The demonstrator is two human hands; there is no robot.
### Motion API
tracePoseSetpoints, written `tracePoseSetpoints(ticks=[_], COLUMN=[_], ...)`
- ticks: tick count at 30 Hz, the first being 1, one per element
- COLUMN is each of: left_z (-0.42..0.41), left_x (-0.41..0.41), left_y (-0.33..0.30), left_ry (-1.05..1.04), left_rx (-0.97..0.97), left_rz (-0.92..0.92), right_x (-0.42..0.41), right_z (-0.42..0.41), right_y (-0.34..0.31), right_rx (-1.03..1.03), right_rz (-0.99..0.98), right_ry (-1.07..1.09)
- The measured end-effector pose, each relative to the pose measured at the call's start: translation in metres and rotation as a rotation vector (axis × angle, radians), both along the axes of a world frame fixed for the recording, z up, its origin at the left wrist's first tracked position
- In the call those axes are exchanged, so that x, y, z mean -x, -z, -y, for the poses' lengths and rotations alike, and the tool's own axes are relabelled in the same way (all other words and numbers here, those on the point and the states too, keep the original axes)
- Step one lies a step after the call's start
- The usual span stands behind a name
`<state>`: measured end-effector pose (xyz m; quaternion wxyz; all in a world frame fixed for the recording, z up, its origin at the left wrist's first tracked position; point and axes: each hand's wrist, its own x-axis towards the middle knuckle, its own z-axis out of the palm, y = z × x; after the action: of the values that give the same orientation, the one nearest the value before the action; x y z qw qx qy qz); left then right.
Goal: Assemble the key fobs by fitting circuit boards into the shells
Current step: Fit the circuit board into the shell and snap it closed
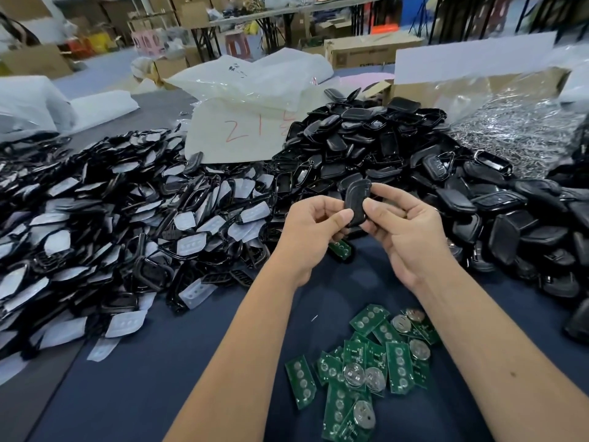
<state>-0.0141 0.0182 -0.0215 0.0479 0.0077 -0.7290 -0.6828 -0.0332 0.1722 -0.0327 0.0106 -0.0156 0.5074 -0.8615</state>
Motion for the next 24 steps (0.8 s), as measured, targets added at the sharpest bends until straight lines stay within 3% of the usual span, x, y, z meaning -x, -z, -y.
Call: tracePoseSetpoints(ticks=[5,7,11,13,16,19,24], left_z=[-0.009,-0.013,-0.008,0.002,0.016,0.01,0.008], left_x=[-0.002,-0.002,-0.006,-0.008,-0.011,-0.012,-0.011], left_y=[-0.002,-0.001,-0.006,-0.007,-0.006,-0.004,-0.001], left_ry=[-0.118,-0.118,-0.104,-0.151,-0.149,-0.049,-0.191], left_rx=[0.576,0.669,0.673,0.766,1.029,0.956,0.639], left_rz=[-0.309,-0.363,-0.391,-0.284,0.071,0.159,0.131], right_x=[-0.004,-0.005,-0.005,-0.001,0.007,0.011,0.013], right_z=[0.01,0.011,0.012,0.007,-0.004,-0.015,-0.024], right_y=[0.002,0.002,0.002,0.002,0.001,0.001,0.0], right_rx=[-0.172,-0.198,-0.179,-0.135,-0.061,0.024,-0.015], right_rz=[-0.018,-0.029,-0.035,0.008,0.095,0.147,0.162], right_ry=[0.15,0.191,0.161,0.135,0.039,-0.106,-0.248])
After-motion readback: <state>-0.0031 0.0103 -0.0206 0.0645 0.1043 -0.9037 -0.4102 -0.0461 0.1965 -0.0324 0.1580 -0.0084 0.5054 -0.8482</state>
